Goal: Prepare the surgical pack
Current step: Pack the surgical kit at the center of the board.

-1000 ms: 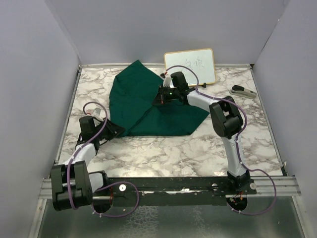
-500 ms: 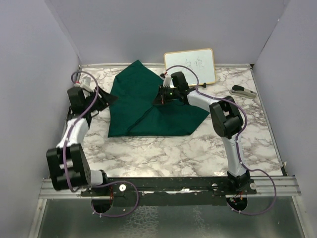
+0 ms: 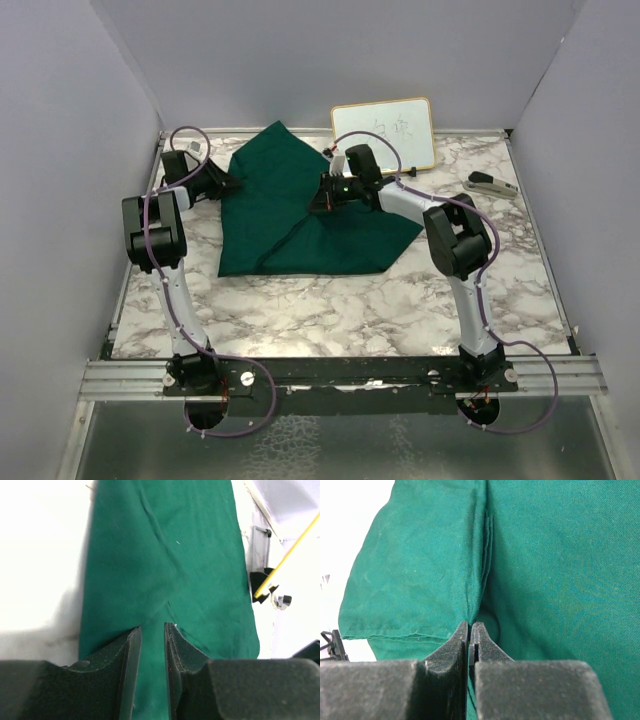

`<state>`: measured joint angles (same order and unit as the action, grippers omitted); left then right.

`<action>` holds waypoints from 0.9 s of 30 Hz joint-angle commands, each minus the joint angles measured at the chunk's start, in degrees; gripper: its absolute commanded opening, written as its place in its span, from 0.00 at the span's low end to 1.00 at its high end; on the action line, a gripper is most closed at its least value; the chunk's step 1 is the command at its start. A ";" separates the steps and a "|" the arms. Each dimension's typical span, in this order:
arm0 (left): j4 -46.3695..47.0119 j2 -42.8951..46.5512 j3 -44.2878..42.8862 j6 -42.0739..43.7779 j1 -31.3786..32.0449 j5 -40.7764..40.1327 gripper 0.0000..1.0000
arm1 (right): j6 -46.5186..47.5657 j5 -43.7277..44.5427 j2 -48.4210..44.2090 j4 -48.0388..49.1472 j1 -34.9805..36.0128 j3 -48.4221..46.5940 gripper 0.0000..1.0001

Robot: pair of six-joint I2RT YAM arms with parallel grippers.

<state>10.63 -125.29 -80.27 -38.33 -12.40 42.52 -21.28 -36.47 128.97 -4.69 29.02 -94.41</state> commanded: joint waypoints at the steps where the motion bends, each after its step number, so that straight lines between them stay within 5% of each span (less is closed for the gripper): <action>1: -2.73 -7.24 -8.68 0.02 -0.32 0.20 0.27 | 1.24 0.69 -1.69 -0.18 -0.94 1.03 0.01; 10: -10.10 -23.57 -29.31 -1.56 -2.55 -9.14 0.27 | 1.89 1.28 -2.41 -1.69 -0.90 1.27 0.01; 18: -13.45 -32.85 -51.24 -2.74 -3.01 -4.97 0.31 | 1.50 1.32 -2.25 -2.31 -0.91 0.48 0.01; 21: -13.01 -26.25 -48.57 -2.46 -3.11 -3.99 0.31 | 1.64 2.07 -2.65 -2.84 -0.89 0.42 0.01; 27: -7.83 -4.92 -25.90 -3.30 -2.35 -2.45 0.40 | 2.93 4.88 -2.40 -5.69 -0.96 -1.38 0.02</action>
<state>-0.73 -146.30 -116.64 -41.67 -14.92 39.09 -20.75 -35.94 128.46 -5.65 28.86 -94.00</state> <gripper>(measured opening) 0.369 0.021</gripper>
